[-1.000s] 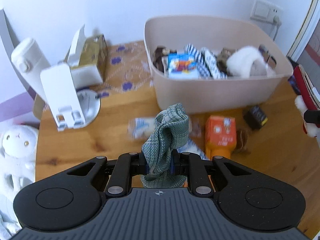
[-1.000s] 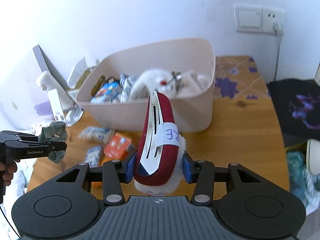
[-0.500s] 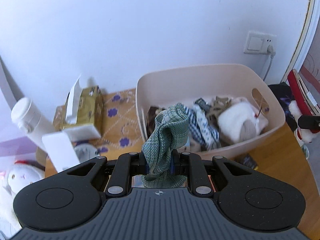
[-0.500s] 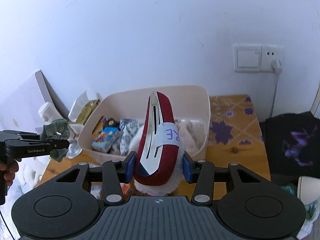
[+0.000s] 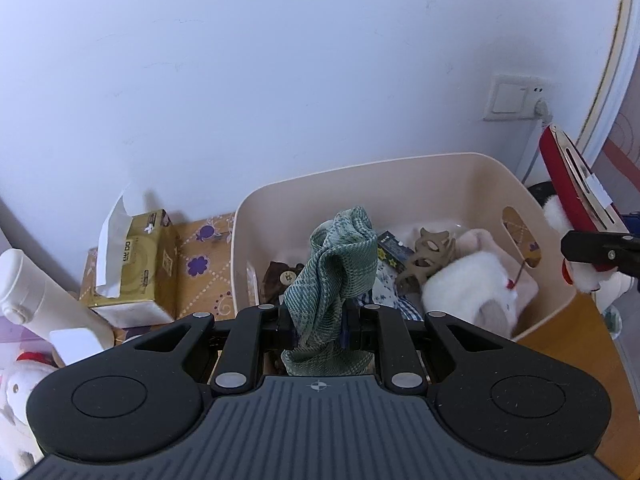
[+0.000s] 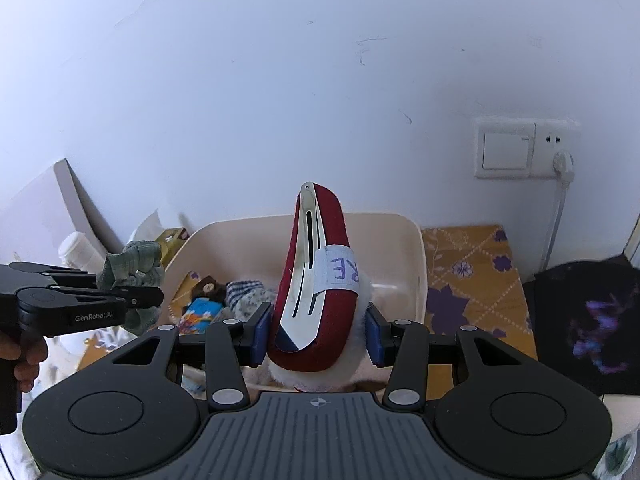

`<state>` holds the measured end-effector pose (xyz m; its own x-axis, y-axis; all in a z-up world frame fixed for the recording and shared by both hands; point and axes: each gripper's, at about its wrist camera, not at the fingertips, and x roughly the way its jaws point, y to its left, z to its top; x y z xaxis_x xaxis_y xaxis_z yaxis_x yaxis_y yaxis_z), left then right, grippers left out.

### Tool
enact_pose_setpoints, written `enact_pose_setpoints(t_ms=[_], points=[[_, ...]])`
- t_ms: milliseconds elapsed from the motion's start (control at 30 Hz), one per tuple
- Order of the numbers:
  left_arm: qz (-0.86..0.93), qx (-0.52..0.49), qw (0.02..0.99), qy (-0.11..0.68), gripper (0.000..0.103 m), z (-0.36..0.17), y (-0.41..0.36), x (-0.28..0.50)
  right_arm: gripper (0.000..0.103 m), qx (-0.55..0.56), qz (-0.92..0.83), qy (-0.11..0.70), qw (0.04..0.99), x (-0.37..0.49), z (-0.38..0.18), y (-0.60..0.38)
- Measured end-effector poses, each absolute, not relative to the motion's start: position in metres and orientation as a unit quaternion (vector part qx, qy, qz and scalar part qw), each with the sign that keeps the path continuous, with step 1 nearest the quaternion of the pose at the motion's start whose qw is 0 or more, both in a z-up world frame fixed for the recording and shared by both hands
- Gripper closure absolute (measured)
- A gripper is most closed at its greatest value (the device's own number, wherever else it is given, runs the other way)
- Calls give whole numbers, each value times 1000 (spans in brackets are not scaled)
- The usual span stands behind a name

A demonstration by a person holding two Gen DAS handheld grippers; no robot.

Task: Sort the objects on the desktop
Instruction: 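Lift the slipper and scrunchie and carry them over the basket, then open the right tool to drop the slipper while the left tool releases the scrunchie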

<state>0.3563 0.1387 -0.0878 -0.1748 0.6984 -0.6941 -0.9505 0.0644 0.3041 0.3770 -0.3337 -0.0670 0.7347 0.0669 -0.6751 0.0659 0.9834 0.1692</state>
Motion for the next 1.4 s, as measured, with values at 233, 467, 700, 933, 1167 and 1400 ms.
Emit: enact_pose_setpoints(t_ms=[233, 467, 700, 933, 1167, 1400], points=[[664, -193, 602, 398, 85, -105, 161, 355, 59, 67, -8, 379, 923, 401, -85, -333], [663, -231, 580, 413, 85, -122, 173, 353, 59, 53, -14, 405, 913, 421, -102, -332], [659, -257, 563, 428, 83, -135, 178, 357, 59, 41, -18, 430, 902, 428, -115, -327], [672, -255, 549, 426, 49, -133, 175, 363, 41, 26, -18, 448, 894, 428, -120, -324], [689, -243, 540, 417, 27, -126, 165, 364, 17, 10, -18, 432, 902, 416, -109, -314], [712, -228, 544, 382, 22, -109, 142, 361, 0, 31, -21, 402, 915, 404, -90, -311]])
